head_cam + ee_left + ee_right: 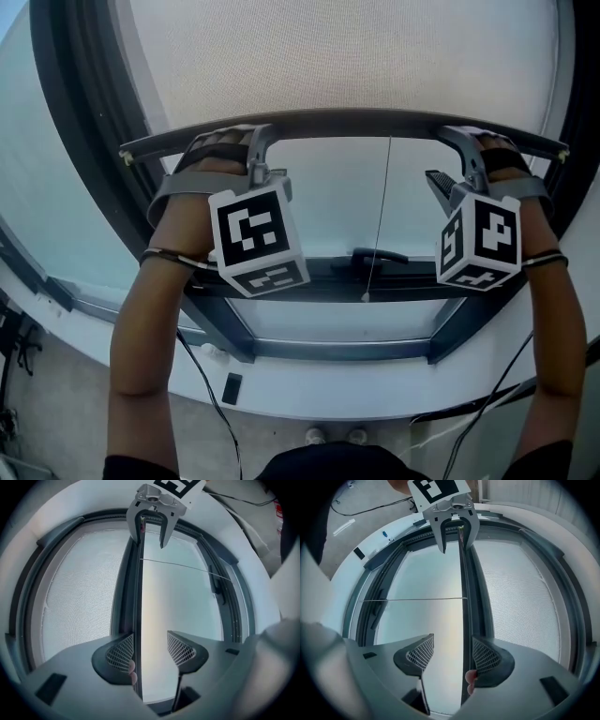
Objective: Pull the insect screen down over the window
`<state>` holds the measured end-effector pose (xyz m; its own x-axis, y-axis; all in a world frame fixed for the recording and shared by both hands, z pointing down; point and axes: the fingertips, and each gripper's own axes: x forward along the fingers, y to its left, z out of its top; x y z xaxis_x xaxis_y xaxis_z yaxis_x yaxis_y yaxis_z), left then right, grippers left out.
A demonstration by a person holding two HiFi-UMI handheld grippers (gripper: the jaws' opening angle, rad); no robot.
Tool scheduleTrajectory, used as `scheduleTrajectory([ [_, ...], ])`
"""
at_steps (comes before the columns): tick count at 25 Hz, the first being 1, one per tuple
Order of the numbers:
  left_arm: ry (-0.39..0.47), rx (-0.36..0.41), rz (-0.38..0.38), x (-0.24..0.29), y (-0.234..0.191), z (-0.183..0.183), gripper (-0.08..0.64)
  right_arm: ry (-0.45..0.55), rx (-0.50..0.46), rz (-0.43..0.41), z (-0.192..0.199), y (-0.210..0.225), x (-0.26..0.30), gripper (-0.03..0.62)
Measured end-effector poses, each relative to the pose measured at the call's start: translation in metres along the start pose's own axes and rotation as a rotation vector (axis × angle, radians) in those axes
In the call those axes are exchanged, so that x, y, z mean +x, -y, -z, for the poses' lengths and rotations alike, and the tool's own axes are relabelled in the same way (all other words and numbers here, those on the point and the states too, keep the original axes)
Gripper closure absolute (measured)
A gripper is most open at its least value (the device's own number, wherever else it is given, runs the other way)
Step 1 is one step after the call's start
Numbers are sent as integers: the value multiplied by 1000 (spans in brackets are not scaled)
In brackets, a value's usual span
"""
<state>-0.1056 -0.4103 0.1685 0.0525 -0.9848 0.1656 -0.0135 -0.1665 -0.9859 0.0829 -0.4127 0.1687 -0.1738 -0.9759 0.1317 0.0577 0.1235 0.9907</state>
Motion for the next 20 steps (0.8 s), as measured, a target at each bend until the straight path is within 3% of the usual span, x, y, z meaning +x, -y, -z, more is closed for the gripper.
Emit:
scheduleTrajectory([
  [3,-1,-3,-13,4,8,0,334,2,8,8,0,-8,2,353],
  [9,67,-24,42,12,49,0,334,17,59,-34,-3,-48,8,353],
  [15,48,-35,62,22,98,-4,334,-22,46,-11,1,-98,19,351],
  [20,115,-127,171,18,115,-4,334,-35,60,-69,-4,-115,17,353],
])
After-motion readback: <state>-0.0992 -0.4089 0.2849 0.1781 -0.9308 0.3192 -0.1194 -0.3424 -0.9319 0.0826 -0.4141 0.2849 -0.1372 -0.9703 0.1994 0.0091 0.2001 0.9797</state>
